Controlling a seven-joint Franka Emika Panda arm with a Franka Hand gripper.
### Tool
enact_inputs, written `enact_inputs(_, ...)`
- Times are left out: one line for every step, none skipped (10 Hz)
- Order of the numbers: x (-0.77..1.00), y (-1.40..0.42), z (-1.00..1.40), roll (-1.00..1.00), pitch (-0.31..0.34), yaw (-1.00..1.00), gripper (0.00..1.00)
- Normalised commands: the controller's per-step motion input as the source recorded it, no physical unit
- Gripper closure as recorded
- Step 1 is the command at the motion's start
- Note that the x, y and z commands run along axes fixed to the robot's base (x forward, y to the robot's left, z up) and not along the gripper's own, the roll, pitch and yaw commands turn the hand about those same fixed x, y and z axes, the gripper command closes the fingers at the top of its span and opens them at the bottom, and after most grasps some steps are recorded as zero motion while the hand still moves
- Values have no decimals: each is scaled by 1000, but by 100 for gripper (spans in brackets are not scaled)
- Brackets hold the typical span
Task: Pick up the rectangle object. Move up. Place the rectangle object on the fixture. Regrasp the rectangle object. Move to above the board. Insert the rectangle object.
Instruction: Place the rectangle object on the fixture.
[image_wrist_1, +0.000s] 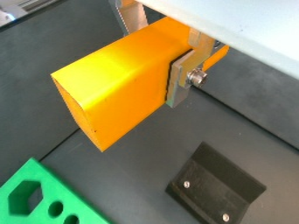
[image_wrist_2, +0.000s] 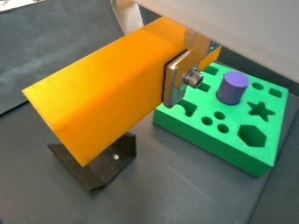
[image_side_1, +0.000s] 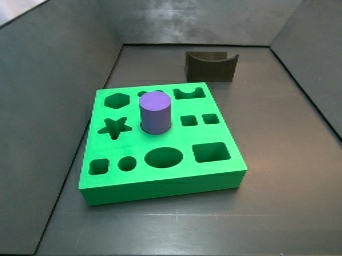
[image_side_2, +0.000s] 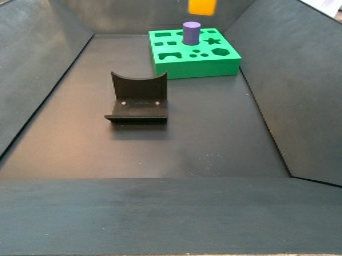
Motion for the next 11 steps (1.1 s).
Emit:
enact_inputs(1000,31,-507,-1000,18,82,100)
enact_inputs(1000,50,-456,-1000,7,60,100)
enact_inputs(1000,41,-325,-1000,10,39,100)
enact_inputs(1000,44,-290,-1000,24,33,100)
enact_inputs(1000,49,-222,-1000,59,20,100)
enact_inputs(1000,57,-183,-1000,83,4,100)
enact_inputs(972,59,-133,-909,101,-24,100)
enact_inputs(899,58,-102,-798,103,-38,100)
enact_inputs(759,50,-57,-569,93,-63,100)
enact_inputs(650,47,-39,-390,85,-77,100)
enact_inputs(506,27,-16,-236,69,-83,100)
